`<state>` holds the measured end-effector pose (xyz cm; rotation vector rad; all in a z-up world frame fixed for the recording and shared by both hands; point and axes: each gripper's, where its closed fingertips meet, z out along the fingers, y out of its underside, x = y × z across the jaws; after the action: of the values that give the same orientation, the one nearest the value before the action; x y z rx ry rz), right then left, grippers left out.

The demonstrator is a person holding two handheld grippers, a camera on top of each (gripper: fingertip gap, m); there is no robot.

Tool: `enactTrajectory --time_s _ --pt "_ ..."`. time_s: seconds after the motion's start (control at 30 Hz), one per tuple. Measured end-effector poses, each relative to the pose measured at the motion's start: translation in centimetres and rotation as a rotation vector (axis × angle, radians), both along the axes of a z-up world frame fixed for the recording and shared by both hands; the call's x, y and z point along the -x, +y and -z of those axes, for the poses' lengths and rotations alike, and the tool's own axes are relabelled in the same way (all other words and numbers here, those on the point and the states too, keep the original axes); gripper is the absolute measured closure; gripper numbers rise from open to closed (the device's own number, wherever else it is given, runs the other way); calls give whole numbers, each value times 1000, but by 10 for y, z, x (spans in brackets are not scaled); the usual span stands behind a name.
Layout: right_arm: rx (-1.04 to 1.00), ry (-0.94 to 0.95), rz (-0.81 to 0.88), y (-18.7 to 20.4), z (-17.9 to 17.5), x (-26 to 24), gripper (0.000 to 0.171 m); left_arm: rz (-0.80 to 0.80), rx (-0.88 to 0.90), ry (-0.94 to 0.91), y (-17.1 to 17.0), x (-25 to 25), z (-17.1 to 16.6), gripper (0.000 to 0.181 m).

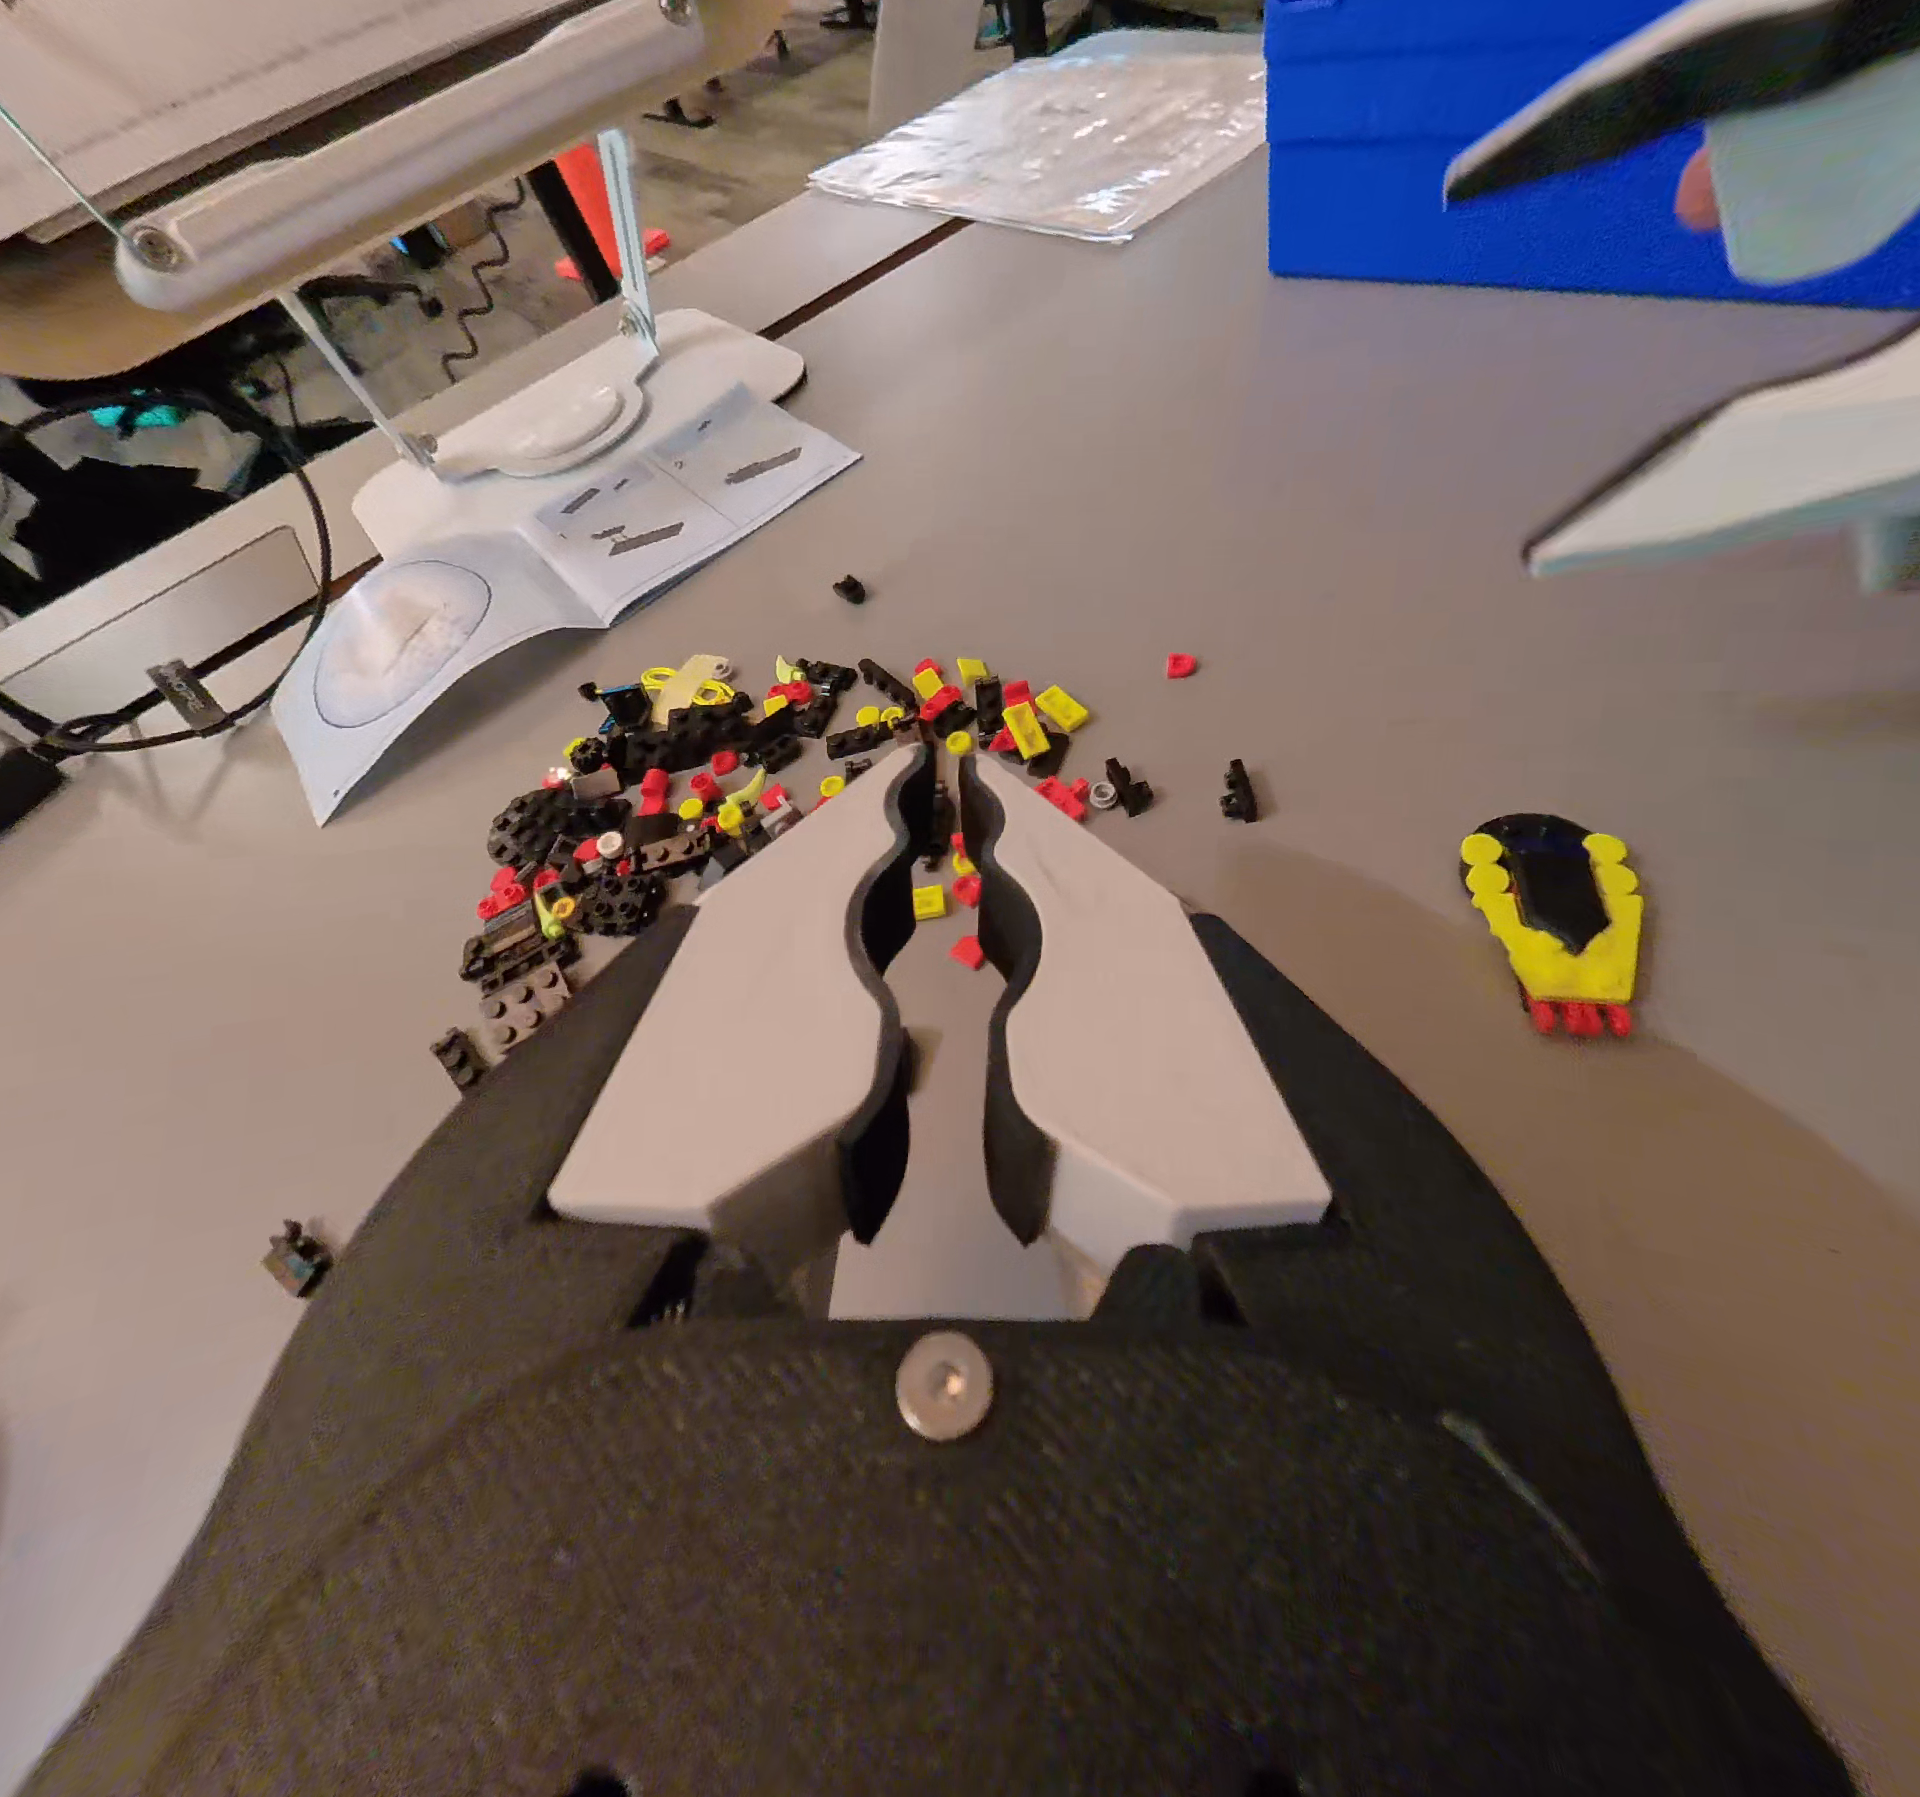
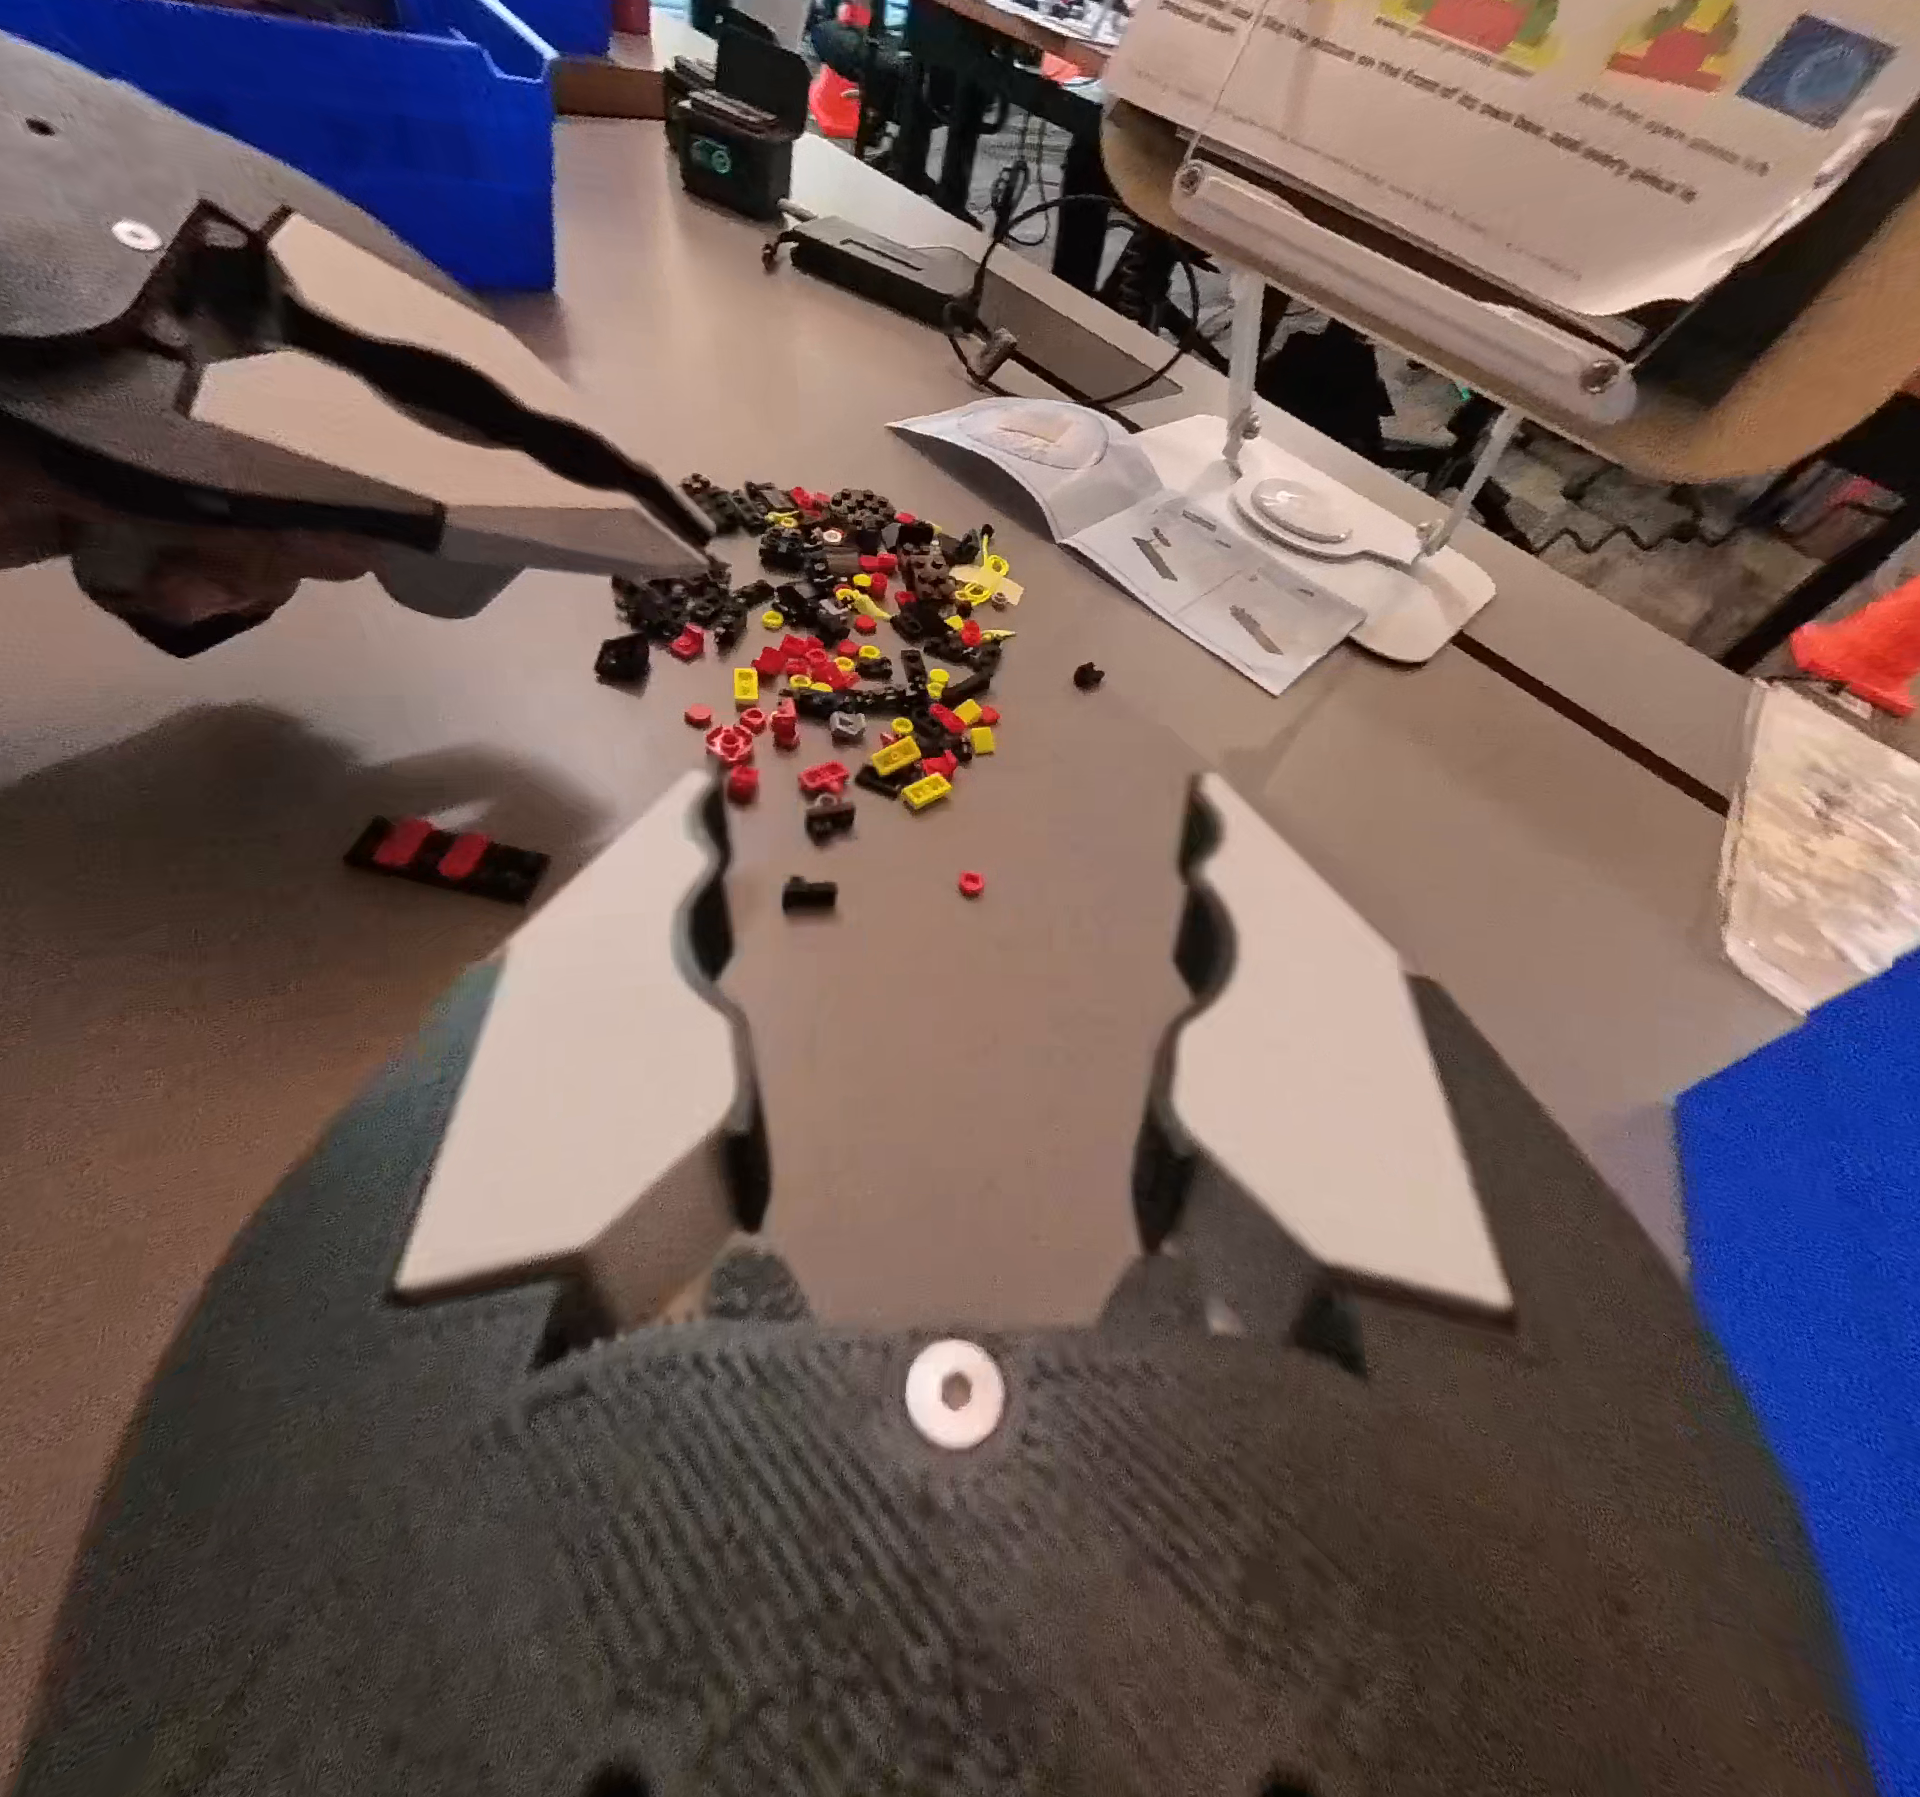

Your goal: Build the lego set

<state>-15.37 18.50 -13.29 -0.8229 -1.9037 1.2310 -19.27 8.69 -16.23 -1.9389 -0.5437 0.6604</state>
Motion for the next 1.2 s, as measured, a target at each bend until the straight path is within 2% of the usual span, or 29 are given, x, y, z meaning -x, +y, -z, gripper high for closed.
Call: enactTrajectory --time_s 0.03,0.07,0.1,0.13,0.17,0.2,0.3,0.4,0.53,0.67,0.77,0.87,0.97,1.0,1.07,1.13,1.2 --pt "6 -16 20 2 3 1 73 -2 8 11 -1 -1 0 181" --pt "5 -36 20 1 6 0 75 -5 8 21 -1 -2 -2 180" --pt "6 -48 3 -1 7 -3 83 -8 1 30 -2 -4 -5 180" --pt "4 -51 -29 -5 6 -8 112 -9 -8 37 -2 -6 -7 180" --pt "-2 -52 -85 -11 4 -15 158 -7 -12 40 -3 -8 -8 180" --pt "2 -43 -148 -18 -1 -23 171 -6 -6 41 -5 -10 -8 179" --pt "90 35 -184 -26 -25 -32 171 -19 5 68 -9 -12 -9 177" --pt "113 61 -153 -23 -27 -28 171 -31 9 69 -11 -11 -8 175" --pt "61 51 -69 -11 -13 -7 135 -38 2 26 -15 -8 -4 157" --pt "-17 -3 -29 -7 9 13 125 63 -64 -61 0 -21 -2 141" --pt "-51 -32 -71 -13 19 8 131 84 -7 -44 7 -27 5 130" --pt "-124 -28 -118 -15 25 1 148 145 41 -43 21 -42 14 125" --pt "-142 -105 -222 -22 37 -12 149 271 67 -141 44 -72 32 121" --pt "-180 -113 -230 -19 41 -13 144 309 89 -166 50 -82 38 120" --pt "-263 -27 -147 -1 33 -2 139 323 152 -144 55 -89 45 119" --pt "-248 45 -117 8 20 1 149 291 207 -92 55 -86 50 121" --pt "-184 15 -134 10 18 -2 153 310 246 -89 57 -89 56 120"
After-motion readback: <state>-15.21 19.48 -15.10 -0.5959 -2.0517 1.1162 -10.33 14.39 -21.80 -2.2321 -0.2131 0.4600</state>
